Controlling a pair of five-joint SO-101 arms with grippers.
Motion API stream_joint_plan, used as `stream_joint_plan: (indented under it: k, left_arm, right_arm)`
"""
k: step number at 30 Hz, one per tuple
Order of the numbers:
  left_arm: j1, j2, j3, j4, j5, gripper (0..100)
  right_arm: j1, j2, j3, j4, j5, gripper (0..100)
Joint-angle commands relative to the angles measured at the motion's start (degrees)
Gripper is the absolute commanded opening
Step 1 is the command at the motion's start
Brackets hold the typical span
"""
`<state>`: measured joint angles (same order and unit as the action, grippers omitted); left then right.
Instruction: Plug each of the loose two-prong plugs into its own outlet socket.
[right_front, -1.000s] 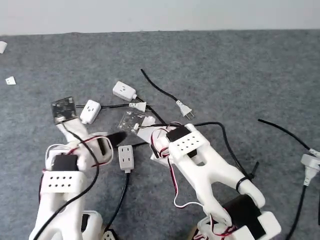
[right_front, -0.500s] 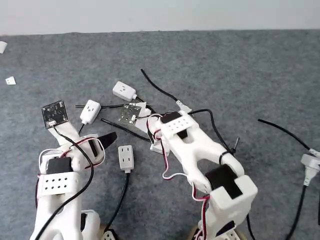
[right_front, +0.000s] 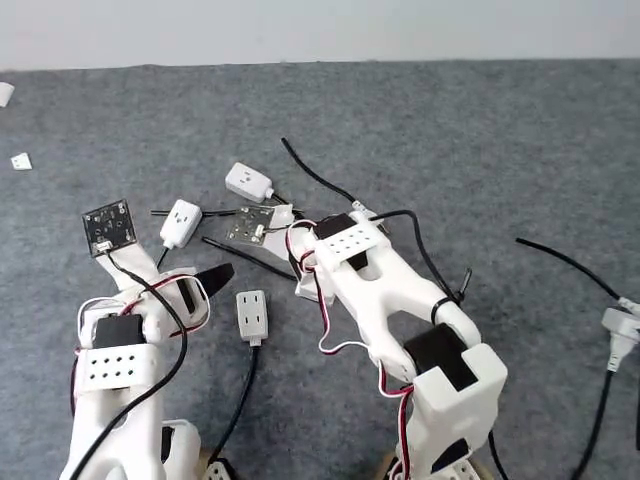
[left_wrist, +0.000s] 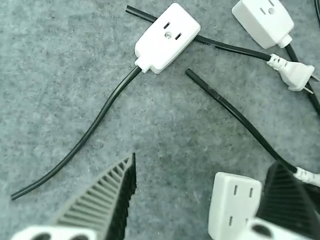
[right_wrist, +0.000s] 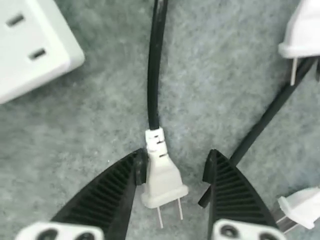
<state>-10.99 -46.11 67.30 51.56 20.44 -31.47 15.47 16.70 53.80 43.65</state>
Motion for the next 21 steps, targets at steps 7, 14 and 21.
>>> stream_joint_plan:
  k: [7,14,21]
  left_arm:
    - [-0.18,-1.05,-0.48,-1.58,-0.7,38]
    - [-0.18,-1.05,-0.48,-1.58,-2.55,38]
    - [-0.18,-1.05,-0.48,-1.58,-2.55,38]
  right_arm:
    - [-0.66,-0.04,-3.34,0.92,1.76,18.6]
    - [-1.36,-0.04,-2.55,0.92,4.48,18.6]
    - [-1.63,-0.04,-2.81,0.4,4.75,18.6]
